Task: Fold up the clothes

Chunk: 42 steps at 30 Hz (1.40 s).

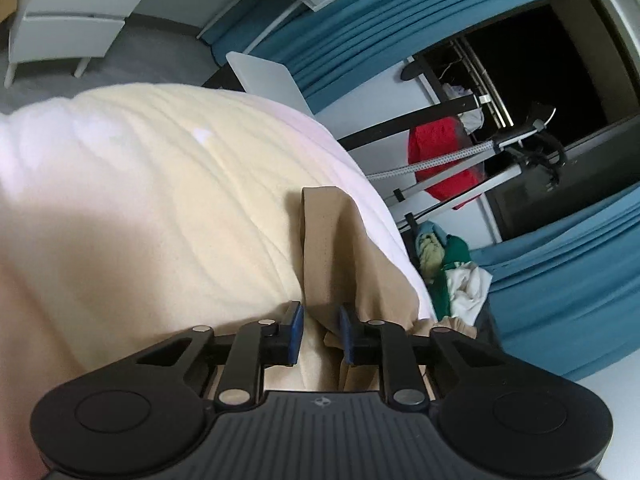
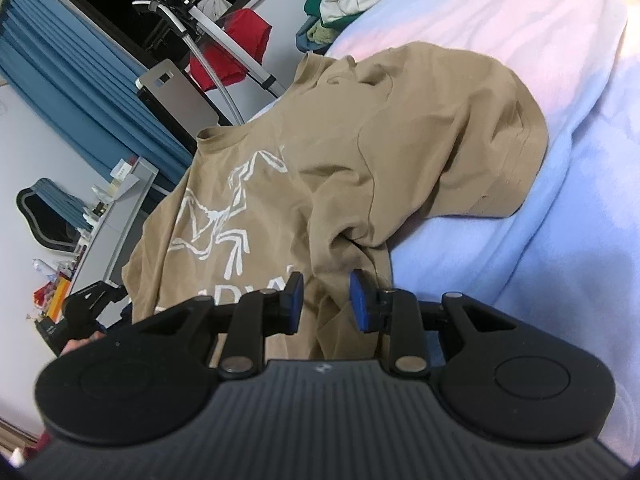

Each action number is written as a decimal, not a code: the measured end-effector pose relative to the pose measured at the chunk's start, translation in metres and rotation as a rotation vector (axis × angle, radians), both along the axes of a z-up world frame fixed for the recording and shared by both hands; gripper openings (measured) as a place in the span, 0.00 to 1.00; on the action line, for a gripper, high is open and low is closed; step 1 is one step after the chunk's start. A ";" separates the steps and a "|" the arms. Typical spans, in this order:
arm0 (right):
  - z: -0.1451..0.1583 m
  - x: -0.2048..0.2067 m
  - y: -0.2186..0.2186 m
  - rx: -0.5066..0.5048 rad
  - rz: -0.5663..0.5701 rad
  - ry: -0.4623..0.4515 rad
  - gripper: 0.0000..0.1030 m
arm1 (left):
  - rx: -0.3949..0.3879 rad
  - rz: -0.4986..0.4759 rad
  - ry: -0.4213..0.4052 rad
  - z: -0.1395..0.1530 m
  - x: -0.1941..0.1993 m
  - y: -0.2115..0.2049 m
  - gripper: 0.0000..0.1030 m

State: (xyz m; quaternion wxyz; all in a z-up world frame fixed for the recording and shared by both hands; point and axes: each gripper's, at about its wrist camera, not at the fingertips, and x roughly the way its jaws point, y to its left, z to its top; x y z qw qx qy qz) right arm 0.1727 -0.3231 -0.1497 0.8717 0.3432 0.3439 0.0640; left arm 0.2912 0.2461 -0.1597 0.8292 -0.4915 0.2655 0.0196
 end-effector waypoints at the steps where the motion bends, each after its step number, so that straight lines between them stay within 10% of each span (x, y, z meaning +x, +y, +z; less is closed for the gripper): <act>1: 0.000 0.001 0.001 -0.005 0.002 0.000 0.28 | -0.027 -0.006 -0.015 -0.001 -0.001 0.001 0.20; 8: 0.000 0.001 0.006 -0.031 0.019 -0.004 0.28 | -0.151 -0.031 -0.032 -0.014 0.008 0.002 0.40; 14: -0.001 -0.001 0.006 -0.041 0.021 -0.005 0.28 | -0.104 -0.028 0.007 -0.014 0.011 -0.006 0.08; 29: -0.001 -0.001 0.008 -0.041 0.017 -0.001 0.28 | 0.086 -0.115 0.248 0.051 -0.022 0.029 0.05; 34: 0.001 -0.001 0.008 -0.045 0.016 -0.002 0.28 | -0.055 -0.047 0.256 0.025 -0.034 0.030 0.21; 38: 0.001 -0.003 0.006 -0.037 0.012 -0.002 0.28 | -0.219 -0.008 0.205 0.012 -0.048 0.034 0.55; 42: 0.002 -0.002 0.006 -0.032 0.017 -0.004 0.28 | -0.308 0.014 0.168 -0.001 -0.050 0.027 0.53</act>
